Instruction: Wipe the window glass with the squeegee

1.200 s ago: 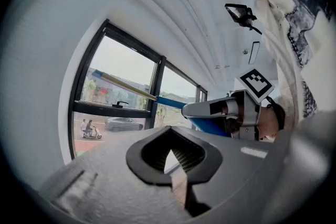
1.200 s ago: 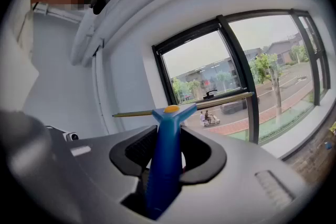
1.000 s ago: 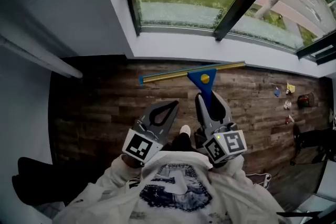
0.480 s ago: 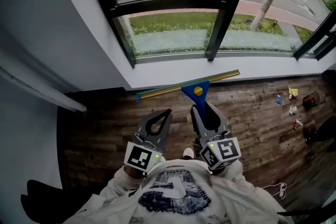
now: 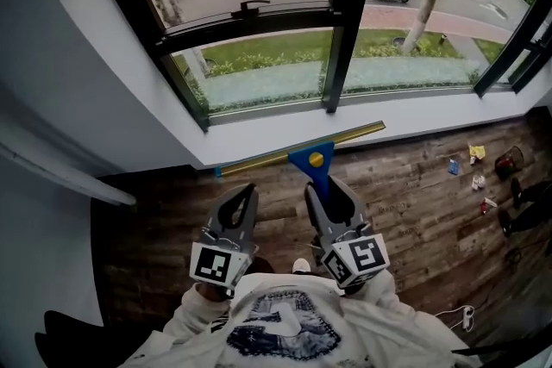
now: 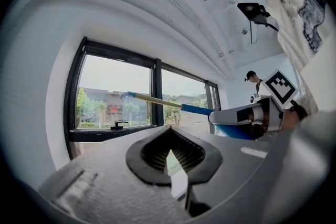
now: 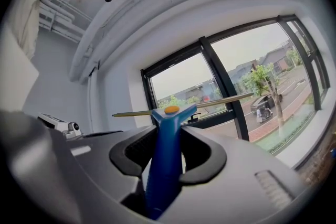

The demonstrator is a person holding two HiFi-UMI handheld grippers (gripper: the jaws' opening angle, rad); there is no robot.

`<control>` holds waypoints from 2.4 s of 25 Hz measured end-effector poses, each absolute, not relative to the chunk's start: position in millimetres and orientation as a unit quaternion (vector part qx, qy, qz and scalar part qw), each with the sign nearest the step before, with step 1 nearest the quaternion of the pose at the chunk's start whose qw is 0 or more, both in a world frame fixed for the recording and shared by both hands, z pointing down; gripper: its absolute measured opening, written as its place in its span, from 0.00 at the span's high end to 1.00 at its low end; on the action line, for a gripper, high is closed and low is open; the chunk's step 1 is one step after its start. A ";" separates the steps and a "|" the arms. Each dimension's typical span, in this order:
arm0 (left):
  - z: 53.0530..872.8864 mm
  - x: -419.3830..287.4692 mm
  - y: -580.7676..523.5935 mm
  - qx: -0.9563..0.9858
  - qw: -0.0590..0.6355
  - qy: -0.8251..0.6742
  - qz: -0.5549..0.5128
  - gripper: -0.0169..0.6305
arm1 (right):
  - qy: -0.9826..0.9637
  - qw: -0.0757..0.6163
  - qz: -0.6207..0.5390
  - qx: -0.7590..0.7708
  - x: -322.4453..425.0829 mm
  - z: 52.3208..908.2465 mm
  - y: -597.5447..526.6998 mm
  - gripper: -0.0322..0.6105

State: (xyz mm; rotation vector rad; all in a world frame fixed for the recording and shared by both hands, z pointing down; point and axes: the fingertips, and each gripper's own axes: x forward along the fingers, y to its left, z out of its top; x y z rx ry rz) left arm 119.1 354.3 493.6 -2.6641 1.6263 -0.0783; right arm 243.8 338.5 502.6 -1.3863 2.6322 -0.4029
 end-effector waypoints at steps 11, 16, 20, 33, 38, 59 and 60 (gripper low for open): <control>511.7 48.2 244.3 -0.812 -0.001 0.584 -0.005 0.98 | 0.882 0.055 -0.101 -0.457 212.5 511.9 237.7 0.73; 524.8 6.0 137.9 -0.815 -0.007 0.579 0.002 0.98 | 0.873 0.028 -0.082 -0.480 180.3 522.0 134.3 0.73; 496.5 -38.8 35.7 -0.825 0.008 0.565 0.005 0.98 | 0.861 0.022 -0.081 -0.501 138.4 510.5 29.2 0.73; 383.8 -102.7 -188.7 -0.830 0.090 0.549 0.030 0.98 | 0.835 0.078 -0.010 -0.545 89.4 404.7 -197.7 0.73; 302.4 -85.3 -232.4 -0.833 0.138 0.534 0.046 0.98 | 0.838 0.132 0.050 -0.527 92.7 316.4 -262.0 0.73; 69.6 -10.5 -363.9 -0.802 0.260 0.527 0.104 0.98 | 0.803 0.234 0.175 -0.519 134.9 67.2 -414.7 0.73; 64.7 -7.3 -365.2 -0.803 0.263 0.525 0.104 0.98 | 0.803 0.233 0.173 -0.520 136.2 64.1 -418.3 0.73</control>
